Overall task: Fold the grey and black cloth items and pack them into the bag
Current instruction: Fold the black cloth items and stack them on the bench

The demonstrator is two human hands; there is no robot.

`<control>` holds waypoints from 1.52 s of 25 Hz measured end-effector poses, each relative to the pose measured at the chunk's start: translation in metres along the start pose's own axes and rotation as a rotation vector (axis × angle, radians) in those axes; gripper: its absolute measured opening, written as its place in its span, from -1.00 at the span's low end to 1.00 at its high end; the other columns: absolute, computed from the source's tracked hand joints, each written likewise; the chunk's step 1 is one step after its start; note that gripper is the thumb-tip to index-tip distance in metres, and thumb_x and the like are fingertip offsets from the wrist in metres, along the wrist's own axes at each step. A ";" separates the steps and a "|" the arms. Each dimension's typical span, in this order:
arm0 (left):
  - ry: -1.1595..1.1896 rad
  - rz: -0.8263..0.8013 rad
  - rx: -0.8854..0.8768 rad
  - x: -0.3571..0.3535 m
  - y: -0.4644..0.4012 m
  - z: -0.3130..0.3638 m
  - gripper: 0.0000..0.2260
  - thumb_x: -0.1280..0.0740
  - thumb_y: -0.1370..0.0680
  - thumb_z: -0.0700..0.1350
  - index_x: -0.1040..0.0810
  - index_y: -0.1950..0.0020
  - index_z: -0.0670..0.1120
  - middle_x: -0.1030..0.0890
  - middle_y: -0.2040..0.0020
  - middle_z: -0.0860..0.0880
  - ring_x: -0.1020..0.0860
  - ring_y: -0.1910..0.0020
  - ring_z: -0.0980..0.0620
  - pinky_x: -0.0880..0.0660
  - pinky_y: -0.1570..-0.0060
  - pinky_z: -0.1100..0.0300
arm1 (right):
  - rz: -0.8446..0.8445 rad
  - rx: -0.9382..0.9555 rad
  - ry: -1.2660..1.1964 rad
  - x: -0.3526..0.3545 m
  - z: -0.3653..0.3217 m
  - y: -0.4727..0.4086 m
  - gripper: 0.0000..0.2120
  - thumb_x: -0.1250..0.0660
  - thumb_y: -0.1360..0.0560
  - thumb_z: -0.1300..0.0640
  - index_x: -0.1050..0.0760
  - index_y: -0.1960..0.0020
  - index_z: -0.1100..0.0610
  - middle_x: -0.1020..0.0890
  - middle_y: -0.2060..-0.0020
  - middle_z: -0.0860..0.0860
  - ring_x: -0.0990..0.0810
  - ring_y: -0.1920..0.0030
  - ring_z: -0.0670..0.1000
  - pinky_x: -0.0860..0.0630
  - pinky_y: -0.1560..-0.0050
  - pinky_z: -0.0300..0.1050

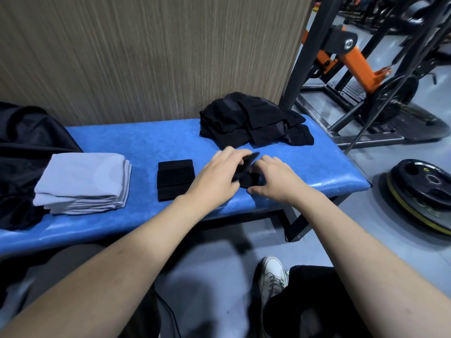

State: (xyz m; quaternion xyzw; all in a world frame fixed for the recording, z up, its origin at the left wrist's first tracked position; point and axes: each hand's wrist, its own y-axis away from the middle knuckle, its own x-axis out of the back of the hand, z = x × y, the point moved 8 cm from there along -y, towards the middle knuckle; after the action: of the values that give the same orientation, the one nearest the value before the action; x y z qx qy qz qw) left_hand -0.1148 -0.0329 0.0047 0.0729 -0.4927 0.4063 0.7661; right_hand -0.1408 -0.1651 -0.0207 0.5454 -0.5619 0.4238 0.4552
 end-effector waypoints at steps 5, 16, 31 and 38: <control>-0.117 -0.256 0.075 -0.033 0.005 -0.010 -0.47 -0.42 -0.47 0.20 -0.44 -0.38 0.04 -0.39 -0.22 0.12 -0.36 -0.20 0.05 -0.40 -0.23 0.08 | -0.067 -0.093 -0.012 0.002 0.015 0.003 -0.56 -0.51 -0.34 -0.14 -0.48 -0.08 0.04 -0.42 0.02 -0.02 -0.40 -0.07 0.05 -0.41 -0.11 -0.04; -0.292 -0.012 0.243 -0.007 0.000 -0.033 -0.63 -0.26 -0.59 0.13 -0.41 -0.36 0.04 -0.48 -0.18 -0.03 -0.43 -0.19 -0.08 -0.36 -0.24 0.04 | -0.021 -0.080 -0.208 0.008 0.012 0.007 -0.49 -0.43 -0.47 -0.03 -0.37 -0.37 -0.03 -0.48 -0.02 -0.01 -0.46 -0.06 0.04 -0.44 -0.12 0.00; 0.726 0.040 0.523 -0.005 0.002 -0.047 -0.66 -0.40 -0.47 -0.24 -0.61 -0.11 0.16 -0.62 -0.11 -0.06 -0.61 -0.11 -0.01 -0.56 -0.17 0.01 | 0.010 -0.059 -0.548 0.004 0.003 0.006 -0.51 -0.55 -0.39 0.15 -0.44 -0.23 -0.05 -0.49 0.00 -0.09 -0.49 0.00 0.03 -0.48 -0.04 -0.17; 0.802 0.150 0.555 0.034 0.024 -0.077 -0.68 -0.39 -0.45 -0.25 -0.61 -0.11 0.10 -0.63 -0.14 -0.05 -0.59 -0.19 0.02 -0.56 -0.20 0.00 | -0.082 -0.018 -1.052 0.003 -0.043 -0.011 -0.56 -0.48 -0.42 0.36 -0.42 -0.18 0.08 -0.56 -0.04 0.23 -0.55 0.21 0.05 -0.58 0.03 0.01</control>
State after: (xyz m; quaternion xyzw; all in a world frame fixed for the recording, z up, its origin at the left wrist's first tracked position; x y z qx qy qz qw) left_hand -0.0720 0.0408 -0.0135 0.0764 -0.0359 0.5723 0.8157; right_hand -0.1275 -0.1242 -0.0079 0.7021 -0.6962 0.0697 0.1323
